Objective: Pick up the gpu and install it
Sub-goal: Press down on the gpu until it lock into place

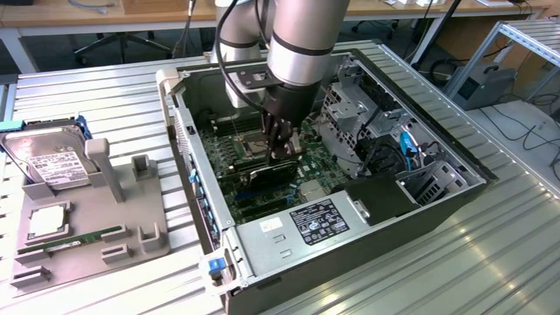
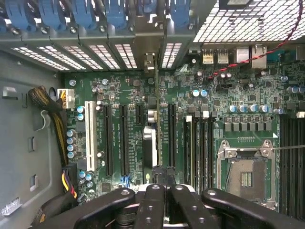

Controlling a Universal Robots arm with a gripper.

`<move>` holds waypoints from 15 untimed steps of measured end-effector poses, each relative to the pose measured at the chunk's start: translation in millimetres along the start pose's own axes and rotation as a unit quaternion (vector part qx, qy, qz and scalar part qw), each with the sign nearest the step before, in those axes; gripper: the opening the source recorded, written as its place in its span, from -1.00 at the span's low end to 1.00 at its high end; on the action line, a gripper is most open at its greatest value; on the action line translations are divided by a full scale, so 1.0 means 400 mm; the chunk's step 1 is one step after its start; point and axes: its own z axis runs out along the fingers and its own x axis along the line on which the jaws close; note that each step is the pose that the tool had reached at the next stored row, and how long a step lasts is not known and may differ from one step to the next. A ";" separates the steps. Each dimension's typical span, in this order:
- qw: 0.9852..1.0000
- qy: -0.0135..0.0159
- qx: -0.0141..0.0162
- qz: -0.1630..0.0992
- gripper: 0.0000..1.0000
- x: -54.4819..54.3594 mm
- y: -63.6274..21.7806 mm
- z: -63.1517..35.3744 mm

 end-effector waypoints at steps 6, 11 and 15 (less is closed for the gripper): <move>1.000 0.000 0.000 0.000 -0.79 0.008 0.029 0.001; 1.000 0.000 0.000 0.000 -0.79 0.012 0.054 0.002; 1.000 0.000 0.000 0.000 -0.79 0.013 0.072 0.003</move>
